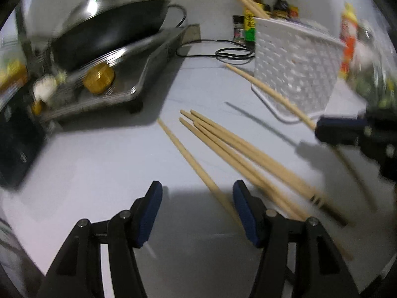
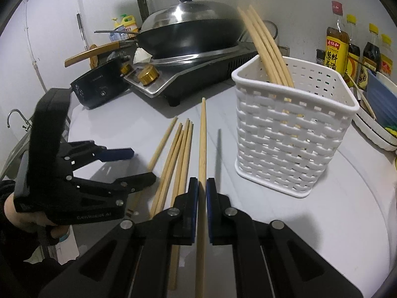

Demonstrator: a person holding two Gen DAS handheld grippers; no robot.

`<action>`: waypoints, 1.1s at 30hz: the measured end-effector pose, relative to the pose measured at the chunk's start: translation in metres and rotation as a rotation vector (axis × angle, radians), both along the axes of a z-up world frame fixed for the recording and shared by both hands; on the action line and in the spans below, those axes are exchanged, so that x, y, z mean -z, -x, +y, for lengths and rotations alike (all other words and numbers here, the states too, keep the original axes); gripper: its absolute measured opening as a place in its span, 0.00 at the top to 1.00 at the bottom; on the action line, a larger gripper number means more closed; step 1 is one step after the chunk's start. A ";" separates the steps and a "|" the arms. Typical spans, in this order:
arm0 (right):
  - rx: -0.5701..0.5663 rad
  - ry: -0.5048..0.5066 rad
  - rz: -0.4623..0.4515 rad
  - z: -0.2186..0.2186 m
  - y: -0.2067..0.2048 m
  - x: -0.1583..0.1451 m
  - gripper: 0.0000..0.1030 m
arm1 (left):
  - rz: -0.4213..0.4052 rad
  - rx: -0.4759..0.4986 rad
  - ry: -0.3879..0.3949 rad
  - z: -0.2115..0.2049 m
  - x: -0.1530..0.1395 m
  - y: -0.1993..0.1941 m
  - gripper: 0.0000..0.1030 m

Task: Organize utensils
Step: 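Close the right tool on one chopstick while the left tool grasps another, then lift both held chopsticks and carry them to the white basket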

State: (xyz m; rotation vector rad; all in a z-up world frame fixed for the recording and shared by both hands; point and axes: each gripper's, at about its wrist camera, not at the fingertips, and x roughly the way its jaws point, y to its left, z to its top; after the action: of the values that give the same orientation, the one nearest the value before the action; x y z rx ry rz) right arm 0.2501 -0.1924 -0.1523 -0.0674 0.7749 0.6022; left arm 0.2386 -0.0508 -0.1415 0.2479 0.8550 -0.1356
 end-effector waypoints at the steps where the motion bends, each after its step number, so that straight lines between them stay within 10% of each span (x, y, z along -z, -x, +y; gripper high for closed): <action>1: 0.000 -0.003 -0.001 -0.001 0.001 0.000 0.94 | 0.000 0.006 -0.013 0.000 0.000 0.001 0.42; 6: -0.002 -0.008 0.001 -0.002 0.003 0.000 0.94 | 0.040 0.007 0.041 0.011 -0.002 -0.004 0.48; 13: 0.011 -0.014 -0.001 -0.006 0.006 0.000 0.94 | 0.075 0.061 0.090 0.008 -0.003 -0.002 0.89; 33: -0.011 -0.103 -0.027 -0.015 0.020 -0.026 0.94 | 0.010 0.005 0.268 0.038 -0.030 0.024 0.94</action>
State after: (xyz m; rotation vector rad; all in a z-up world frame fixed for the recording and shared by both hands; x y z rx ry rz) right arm 0.2305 -0.2071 -0.1261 0.0144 0.7168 0.6492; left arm 0.2143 -0.0132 -0.1115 -0.0017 0.8359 -0.2537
